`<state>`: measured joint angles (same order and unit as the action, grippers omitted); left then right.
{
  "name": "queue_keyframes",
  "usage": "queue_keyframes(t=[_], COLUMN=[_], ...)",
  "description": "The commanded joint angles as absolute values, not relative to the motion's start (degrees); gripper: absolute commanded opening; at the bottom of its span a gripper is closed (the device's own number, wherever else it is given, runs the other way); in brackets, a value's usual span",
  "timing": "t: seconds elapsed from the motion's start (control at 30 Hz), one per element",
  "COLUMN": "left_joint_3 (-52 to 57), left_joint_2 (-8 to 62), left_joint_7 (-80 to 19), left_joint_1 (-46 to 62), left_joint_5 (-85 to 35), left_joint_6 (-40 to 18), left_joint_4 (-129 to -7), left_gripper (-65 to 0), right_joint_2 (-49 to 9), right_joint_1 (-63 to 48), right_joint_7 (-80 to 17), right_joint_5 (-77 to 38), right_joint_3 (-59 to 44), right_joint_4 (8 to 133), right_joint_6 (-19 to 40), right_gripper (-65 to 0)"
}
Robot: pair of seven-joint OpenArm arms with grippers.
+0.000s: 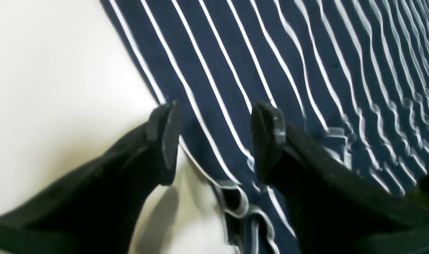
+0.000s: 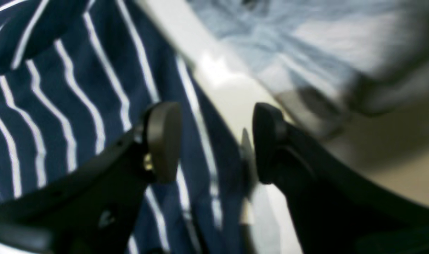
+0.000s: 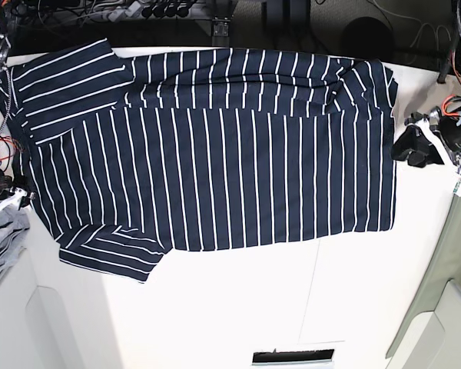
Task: Layout the t-shirt on the table in an organized manner, then fold the t-shirt properly
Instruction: 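Release the shirt and raise both grippers, then grasp the shirt's hem corners with both grippers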
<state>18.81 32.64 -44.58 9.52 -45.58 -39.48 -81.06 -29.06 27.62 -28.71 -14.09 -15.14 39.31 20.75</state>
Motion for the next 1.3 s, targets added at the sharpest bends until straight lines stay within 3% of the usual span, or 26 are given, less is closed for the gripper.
queue_keyframes(t=[0.0, 0.33, 0.47, 0.63, 0.87, 0.9, 0.97, 1.03, 1.07, 1.17, 1.27], left_joint_3=[19.2, 18.6, 13.5, 5.4, 3.9, 3.9, 3.9, 3.9, 3.9, 3.9, 3.9], left_joint_2=[33.7, 32.7, 32.1, 30.6, 27.6, 27.5, 27.3, 27.3, 27.4, 28.1, 29.1], left_joint_7=[-43.5, -34.6, -29.8, -24.6, -23.7, -23.8, -23.8, -23.8, -23.8, -25.8, -34.0], left_joint_1=[7.5, -11.6, -18.0, -20.2, -20.2, -20.2, -20.2, -20.2, -20.2, -20.2, -19.9], left_joint_5=[-46.4, -43.3, -40.6, -37.4, -35.2, -35.0, -34.9, -34.9, -34.9, -35.5, -41.4], left_joint_6=[-40.0, -40.0, -40.0, -40.0, -40.0, -40.0, -40.0, -40.0, -40.0, -40.0, -40.0], left_joint_4=[-79.6, -48.3, -38.6, -35.8, -35.8, -35.8, -35.8, -35.8, -36.0, -37.4, -41.9], left_gripper=[-30.6, -30.6, -30.6, -30.6, -30.8, -32.8, -44.9, -60.4, -65.0, -65.0, -65.0], right_joint_2=[-30.8, -31.0, -30.3, -28.0, -24.3, -23.9, -23.6, -23.6, -23.7, -23.9, -24.3], right_joint_1=[28.7, 27.9, 27.7, 27.7, 27.9, 27.9, 27.9, 28.1, 28.1, 28.1, 28.0], right_joint_7=[-28.1, -27.2, -26.4, -26.4, -26.3, -26.3, -26.3, -26.3, -26.3, -26.3, -28.0], right_joint_5=[-14.3, -14.1, -14.8, -16.9, -17.4, -17.4, -17.4, -17.4, -17.3, -17.5, -17.6], right_joint_3=[-15.3, -15.3, -15.3, -15.3, -15.3, -15.3, -15.3, -15.3, -15.3, -15.3, -15.3], right_joint_4=[40.2, 38.0, 35.7, 35.5, 35.7, 35.7, 35.7, 35.9, 36.2, 38.9, 42.4], right_joint_6=[20.8, 21.0, 22.9, 25.9, 27.6, 27.7, 27.9, 27.9, 27.9, 29.9, 30.5], right_gripper=[-32.9, -32.9, -32.9, -32.9, -32.9, -32.9, -32.9, -36.9, -42.1, -65.0, -65.0])
